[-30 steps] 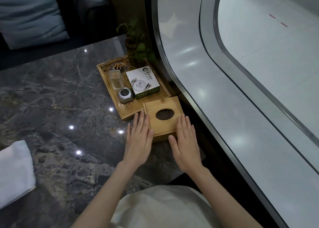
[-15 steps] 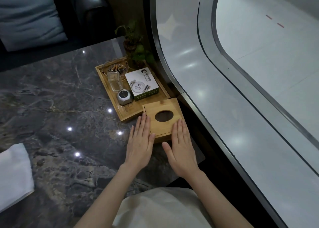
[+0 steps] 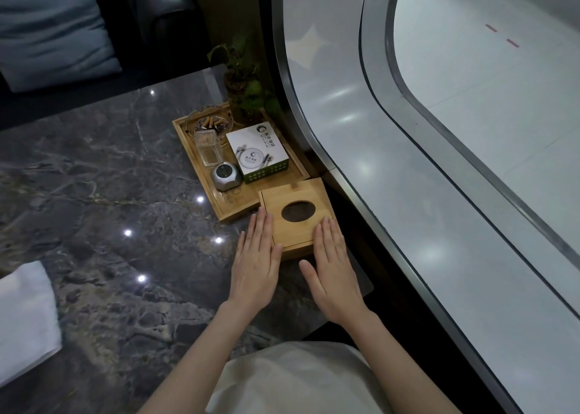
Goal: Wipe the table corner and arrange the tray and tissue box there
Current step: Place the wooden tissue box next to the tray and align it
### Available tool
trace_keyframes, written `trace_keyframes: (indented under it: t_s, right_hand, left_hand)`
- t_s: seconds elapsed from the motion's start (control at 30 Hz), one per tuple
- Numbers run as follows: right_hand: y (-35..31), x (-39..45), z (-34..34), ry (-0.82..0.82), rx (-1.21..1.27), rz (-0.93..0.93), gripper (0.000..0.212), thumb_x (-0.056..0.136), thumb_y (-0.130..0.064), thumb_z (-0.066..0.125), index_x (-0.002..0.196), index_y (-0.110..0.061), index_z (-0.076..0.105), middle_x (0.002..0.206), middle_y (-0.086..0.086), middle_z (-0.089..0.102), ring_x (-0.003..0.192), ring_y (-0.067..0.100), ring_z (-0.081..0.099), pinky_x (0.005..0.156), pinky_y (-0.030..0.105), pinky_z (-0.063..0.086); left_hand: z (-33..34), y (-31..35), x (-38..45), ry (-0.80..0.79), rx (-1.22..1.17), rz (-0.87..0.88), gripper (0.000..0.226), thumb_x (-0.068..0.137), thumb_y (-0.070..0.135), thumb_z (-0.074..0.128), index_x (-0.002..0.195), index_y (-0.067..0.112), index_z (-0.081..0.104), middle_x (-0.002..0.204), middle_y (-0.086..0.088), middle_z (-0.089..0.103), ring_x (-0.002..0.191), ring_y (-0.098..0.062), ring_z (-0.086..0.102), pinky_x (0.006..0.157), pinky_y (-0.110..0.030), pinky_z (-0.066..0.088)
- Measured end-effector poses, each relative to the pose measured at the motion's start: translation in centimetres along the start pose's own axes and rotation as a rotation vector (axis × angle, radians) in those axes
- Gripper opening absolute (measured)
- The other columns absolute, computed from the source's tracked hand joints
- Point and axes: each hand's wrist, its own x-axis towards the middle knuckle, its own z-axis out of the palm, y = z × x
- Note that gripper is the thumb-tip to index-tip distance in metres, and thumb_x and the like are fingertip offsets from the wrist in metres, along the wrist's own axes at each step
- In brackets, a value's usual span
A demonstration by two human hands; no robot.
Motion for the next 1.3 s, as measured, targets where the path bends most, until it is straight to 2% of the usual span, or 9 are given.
trace_keyframes:
  t_s: [0.17, 0.4, 0.5, 0.57, 1.3]
  right_hand:
    - [0.1, 0.0, 0.1, 0.015, -0.007, -0.009, 0.073, 0.085, -0.063, -0.006, 0.141, -0.016, -0.011, 0.152, -0.001, -0.018, 0.141, 0.008, -0.02, 0.115, 0.023, -0.013]
    - [0.1, -0.1, 0.1, 0.031, -0.004, -0.02, 0.073, 0.087, -0.063, -0.002, 0.142, -0.015, -0.008, 0.153, 0.001, -0.013, 0.142, 0.009, -0.017, 0.115, 0.022, -0.013]
    - [0.6, 0.1, -0.2, 0.02, -0.023, -0.062, 0.071, 0.089, -0.061, 0.001, 0.142, -0.013, -0.005, 0.154, 0.003, -0.009, 0.141, 0.007, -0.017, 0.116, 0.024, -0.01]
    - [0.7, 0.5, -0.4, 0.021, -0.034, -0.087, 0.069, 0.091, -0.058, 0.004, 0.143, -0.012, -0.003, 0.154, 0.003, -0.006, 0.14, 0.004, -0.018, 0.115, 0.021, -0.013]
    - [0.6, 0.9, -0.2, 0.016, -0.044, -0.076, 0.072, 0.089, -0.06, -0.001, 0.143, -0.013, -0.004, 0.153, 0.002, -0.012, 0.141, 0.008, -0.018, 0.114, 0.021, -0.016]
  left_hand:
    - [-0.1, 0.1, 0.0, -0.014, -0.033, 0.002, 0.056, 0.092, 0.045, 0.008, 0.143, 0.028, -0.009, 0.151, 0.014, -0.016, 0.134, 0.011, -0.021, 0.113, -0.024, -0.006]
    - [-0.2, 0.5, -0.7, -0.013, 0.024, 0.0, 0.056, 0.091, 0.045, 0.005, 0.142, 0.027, -0.012, 0.151, 0.012, -0.016, 0.138, 0.002, -0.015, 0.113, -0.024, -0.006]
    - [-0.1, 0.6, -1.1, -0.012, 0.022, -0.003, 0.056, 0.091, 0.046, 0.006, 0.14, 0.027, -0.013, 0.151, 0.011, -0.016, 0.138, 0.001, -0.015, 0.114, -0.025, -0.005]
    - [0.1, 0.6, -1.6, -0.008, 0.015, -0.012, 0.057, 0.091, 0.046, 0.008, 0.14, 0.026, -0.014, 0.151, 0.009, -0.017, 0.137, 0.003, -0.018, 0.114, -0.025, -0.005]
    - [0.0, 0.6, -1.7, -0.011, -0.002, -0.008, 0.058, 0.09, 0.047, 0.011, 0.138, 0.027, -0.015, 0.15, 0.008, -0.017, 0.136, 0.002, -0.017, 0.112, -0.024, -0.006]
